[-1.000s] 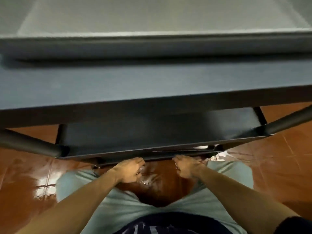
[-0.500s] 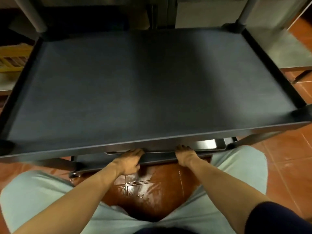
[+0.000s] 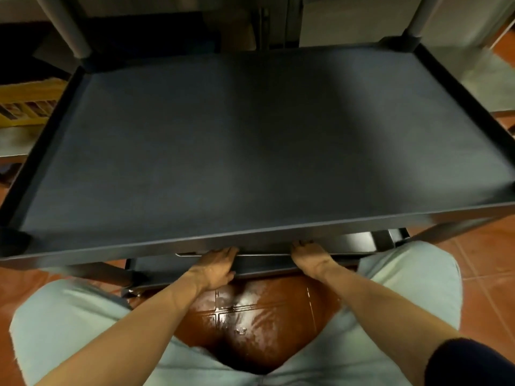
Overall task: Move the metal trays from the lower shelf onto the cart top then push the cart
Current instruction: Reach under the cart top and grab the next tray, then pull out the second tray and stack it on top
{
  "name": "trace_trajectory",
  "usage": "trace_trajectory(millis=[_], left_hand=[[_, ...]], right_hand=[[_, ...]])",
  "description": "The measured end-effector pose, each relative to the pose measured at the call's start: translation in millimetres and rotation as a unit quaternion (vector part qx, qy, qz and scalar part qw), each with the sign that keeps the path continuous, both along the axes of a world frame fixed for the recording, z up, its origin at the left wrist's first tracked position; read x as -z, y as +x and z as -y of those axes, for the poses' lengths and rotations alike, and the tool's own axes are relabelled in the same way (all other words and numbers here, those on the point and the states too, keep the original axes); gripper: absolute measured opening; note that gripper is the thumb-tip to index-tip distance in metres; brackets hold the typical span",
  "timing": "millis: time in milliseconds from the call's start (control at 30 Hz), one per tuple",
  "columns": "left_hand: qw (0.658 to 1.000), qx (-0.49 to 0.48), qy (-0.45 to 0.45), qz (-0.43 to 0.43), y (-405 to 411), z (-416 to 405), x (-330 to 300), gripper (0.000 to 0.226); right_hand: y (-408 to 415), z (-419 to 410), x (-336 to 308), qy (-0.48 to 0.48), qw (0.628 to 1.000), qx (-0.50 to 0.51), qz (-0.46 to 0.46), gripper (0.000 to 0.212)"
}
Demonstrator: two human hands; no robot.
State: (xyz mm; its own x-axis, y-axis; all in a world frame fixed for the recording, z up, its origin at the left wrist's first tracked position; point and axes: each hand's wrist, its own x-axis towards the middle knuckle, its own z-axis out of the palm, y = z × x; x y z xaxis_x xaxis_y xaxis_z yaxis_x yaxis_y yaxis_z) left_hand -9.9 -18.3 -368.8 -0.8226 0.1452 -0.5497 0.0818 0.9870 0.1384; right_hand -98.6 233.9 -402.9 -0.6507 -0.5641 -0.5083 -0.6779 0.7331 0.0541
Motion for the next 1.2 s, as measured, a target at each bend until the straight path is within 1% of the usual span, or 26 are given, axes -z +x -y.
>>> trace_trajectory(millis=[100, 200, 233, 300, 333, 367, 400, 433, 467, 500, 533, 567, 600, 667, 700, 800, 867, 967, 1100, 1200], left_hand=[[1.0, 0.018, 0.001, -0.002, -13, -14, 0, 0.071], [1.0, 0.021, -0.013, -0.013, -18, -23, -4, 0.069], [0.999, 0.025, -0.011, -0.032, -18, -24, -3, 0.063], [0.997, 0.036, -0.011, -0.06, -19, -19, -6, 0.041], [0.999, -0.002, 0.0, -0.05, -16, -14, -13, 0.032], [0.999, -0.036, 0.011, -0.032, -15, -10, -22, 0.031], [0.994, -0.089, 0.061, -0.018, -8, -9, -32, 0.035], [0.967, -0.2, 0.161, 0.0, -2, -10, -42, 0.039], [0.982, -0.124, 0.142, -0.032, 2, -6, -48, 0.04], [0.993, -0.065, 0.081, -0.051, 11, -3, -61, 0.04], [0.996, -0.033, 0.055, -0.065, 17, -5, -73, 0.038], [0.996, -0.033, 0.037, -0.074, 22, -7, -82, 0.035], [0.995, -0.055, 0.041, -0.071, 30, -6, -90, 0.033], [0.994, -0.06, 0.062, -0.064, 44, -8, -108, 0.031], [0.993, -0.069, 0.074, -0.062, 49, -10, -119, 0.032], [0.996, -0.055, 0.067, -0.019, 62, -8, -162, 0.036], [0.996, -0.061, 0.064, -0.028, 65, -6, -193, 0.033], [0.993, -0.071, 0.085, -0.026, 68, -1, -246, 0.025], [0.991, -0.083, 0.104, -0.009, 88, 1, -306, 0.025], [0.988, -0.099, 0.117, 0.002, 102, 9, -351, 0.022]], right_hand=[[-7, -8, -21, -0.05, 0.998, -0.003, 0.031, 0.046], [-11, -12, -44, -0.067, 0.996, 0.009, 0.049, 0.035], [-11, -15, -51, -0.064, 0.997, -0.002, 0.049, 0.033], [-6, -18, -67, -0.07, 0.995, -0.003, 0.077, 0.034], [-1, -18, -78, -0.081, 0.994, 0.007, 0.072, 0.034], [5, -18, -89, -0.089, 0.995, 0.02, 0.051, 0.035], [12, -20, -100, -0.104, 0.993, 0.039, 0.041, 0.04], [19, -21, -112, -0.112, 0.993, 0.033, 0.033, 0.044], [24, -23, -123, -0.111, 0.993, 0.029, 0.031, 0.046], [29, -26, -134, -0.106, 0.993, 0.037, 0.032, 0.045], [34, -29, -145, -0.105, 0.992, 0.059, 0.036, 0.042], [39, -33, -155, -0.106, 0.99, 0.082, 0.038, 0.037], [43, -36, -164, -0.101, 0.99, 0.095, 0.037, 0.034], [54, -42, -177, -0.082, 0.99, 0.111, 0.029, 0.031], [57, -43, -185, -0.078, 0.99, 0.115, 0.023, 0.031], [65, -40, -217, -0.081, 0.99, 0.111, 0.042, 0.032], [68, -36, -246, -0.098, 0.987, 0.118, 0.048, 0.029], [72, -31, -296, -0.105, 0.981, 0.136, 0.088, 0.026], [87, -25, -360, -0.082, 0.974, 0.153, 0.144, 0.018], [96, -18, -406, -0.074, 0.969, 0.159, 0.175, 0.021]])
